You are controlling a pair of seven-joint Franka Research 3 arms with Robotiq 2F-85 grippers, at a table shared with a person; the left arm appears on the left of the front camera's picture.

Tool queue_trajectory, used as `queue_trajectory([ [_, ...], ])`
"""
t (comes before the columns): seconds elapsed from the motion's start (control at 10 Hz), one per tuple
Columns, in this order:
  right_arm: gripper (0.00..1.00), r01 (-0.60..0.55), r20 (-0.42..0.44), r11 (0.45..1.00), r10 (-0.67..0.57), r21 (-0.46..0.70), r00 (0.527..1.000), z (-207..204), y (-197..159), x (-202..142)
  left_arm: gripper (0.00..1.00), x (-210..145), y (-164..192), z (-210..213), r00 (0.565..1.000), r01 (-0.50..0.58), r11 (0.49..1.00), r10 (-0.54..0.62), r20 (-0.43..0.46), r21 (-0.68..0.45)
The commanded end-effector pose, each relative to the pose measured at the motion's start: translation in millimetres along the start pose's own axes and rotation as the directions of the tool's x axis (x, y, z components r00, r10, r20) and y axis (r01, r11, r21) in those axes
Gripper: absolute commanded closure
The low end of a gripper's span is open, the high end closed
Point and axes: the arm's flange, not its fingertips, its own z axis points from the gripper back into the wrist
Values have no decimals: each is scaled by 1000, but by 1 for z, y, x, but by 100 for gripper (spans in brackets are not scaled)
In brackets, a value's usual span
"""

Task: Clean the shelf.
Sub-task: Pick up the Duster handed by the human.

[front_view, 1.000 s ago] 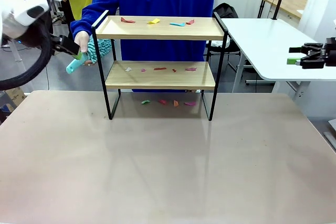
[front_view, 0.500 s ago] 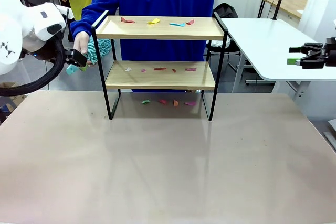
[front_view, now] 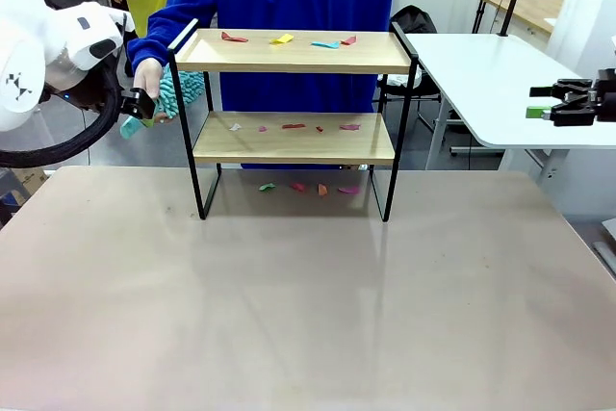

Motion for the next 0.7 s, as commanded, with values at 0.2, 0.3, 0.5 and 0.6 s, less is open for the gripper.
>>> queue_trajectory([
  [0.2,0,-4,4,1000,4,-1,1000,-1,1,3,100,4,-4,-4,999,-22,1000,22,-46,3],
  [0.3,0,-4,4,1000,4,-1,1000,-1,1,3,100,5,-4,-3,998,-26,1000,26,-48,6],
  [0.5,0,-4,4,1000,4,-1,1000,-1,1,3,100,7,-5,-3,998,-43,999,44,-54,15],
  [0.6,0,-4,4,1000,4,-1,1000,-1,1,3,100,9,-5,-2,995,-66,997,69,-70,46],
])
